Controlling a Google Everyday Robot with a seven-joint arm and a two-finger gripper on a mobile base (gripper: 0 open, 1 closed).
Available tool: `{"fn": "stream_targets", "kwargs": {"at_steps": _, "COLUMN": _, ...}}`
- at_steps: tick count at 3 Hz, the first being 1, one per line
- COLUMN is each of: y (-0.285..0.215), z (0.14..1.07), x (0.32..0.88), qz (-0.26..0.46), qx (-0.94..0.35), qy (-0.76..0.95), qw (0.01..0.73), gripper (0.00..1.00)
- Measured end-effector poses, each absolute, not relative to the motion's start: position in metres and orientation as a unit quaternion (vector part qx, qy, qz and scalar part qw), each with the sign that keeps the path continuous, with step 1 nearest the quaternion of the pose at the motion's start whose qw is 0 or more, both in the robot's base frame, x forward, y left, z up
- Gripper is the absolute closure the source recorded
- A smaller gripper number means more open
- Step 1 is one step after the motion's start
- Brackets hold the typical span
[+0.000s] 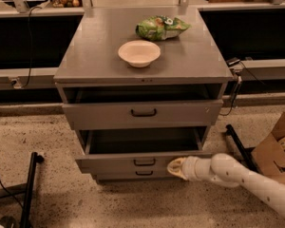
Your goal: Close middle drawer
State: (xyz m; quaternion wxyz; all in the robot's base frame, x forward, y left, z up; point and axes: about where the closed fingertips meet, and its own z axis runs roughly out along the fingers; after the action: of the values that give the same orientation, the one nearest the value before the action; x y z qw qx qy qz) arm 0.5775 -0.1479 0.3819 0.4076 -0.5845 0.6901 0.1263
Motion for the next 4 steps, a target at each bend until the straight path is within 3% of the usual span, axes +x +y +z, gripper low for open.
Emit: {"fn": "stream_targets", "kwargs": {"at_steps": 4, "y": -0.180, "z": 0.377, "x": 0.674, "qz": 0.109, "qx": -0.579, "qy": 0.673, "qw": 0.447, "gripper": 1.00}}
